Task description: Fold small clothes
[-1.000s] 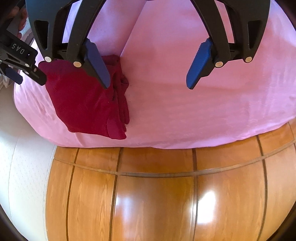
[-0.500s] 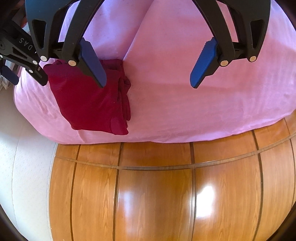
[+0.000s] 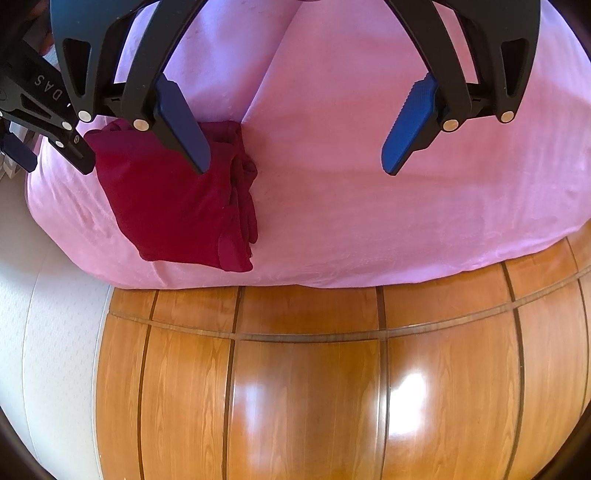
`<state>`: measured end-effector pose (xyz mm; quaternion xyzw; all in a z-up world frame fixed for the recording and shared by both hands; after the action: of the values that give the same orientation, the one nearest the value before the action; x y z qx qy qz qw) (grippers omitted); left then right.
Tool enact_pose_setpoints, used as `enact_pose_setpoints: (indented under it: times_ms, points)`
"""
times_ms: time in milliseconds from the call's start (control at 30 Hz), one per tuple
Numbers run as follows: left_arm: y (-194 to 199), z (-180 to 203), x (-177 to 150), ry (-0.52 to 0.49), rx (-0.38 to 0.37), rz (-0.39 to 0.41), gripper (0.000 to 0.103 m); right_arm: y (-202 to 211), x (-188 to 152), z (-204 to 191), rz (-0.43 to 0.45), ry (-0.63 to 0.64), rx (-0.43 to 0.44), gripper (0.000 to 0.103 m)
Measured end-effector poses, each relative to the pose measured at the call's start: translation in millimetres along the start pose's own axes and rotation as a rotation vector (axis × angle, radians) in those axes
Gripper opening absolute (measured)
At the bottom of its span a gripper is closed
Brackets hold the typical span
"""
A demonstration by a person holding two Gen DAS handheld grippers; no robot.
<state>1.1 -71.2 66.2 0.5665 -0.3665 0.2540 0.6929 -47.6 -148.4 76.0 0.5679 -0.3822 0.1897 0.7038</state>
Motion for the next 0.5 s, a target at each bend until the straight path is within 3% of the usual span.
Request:
enact_pose_setpoints:
  times_ms: [500]
  points:
    - [-1.4, -2.6, -0.1, -0.003, 0.000, -0.002, 0.096, -5.8, -4.3, -4.5, -0.024, 0.018, 0.010, 0.101]
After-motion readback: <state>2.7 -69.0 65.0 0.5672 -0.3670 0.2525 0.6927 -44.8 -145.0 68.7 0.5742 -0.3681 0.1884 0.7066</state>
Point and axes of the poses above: each gripper's, at about its wrist camera, not at the fingertips, and y roughly against the way its jaws point, z to its right, x to its top, the point moved 3 cm from there along -y, roughly the way its jaws point, and after that the axes turned 3 degrees about y, right-handed, at the moved point
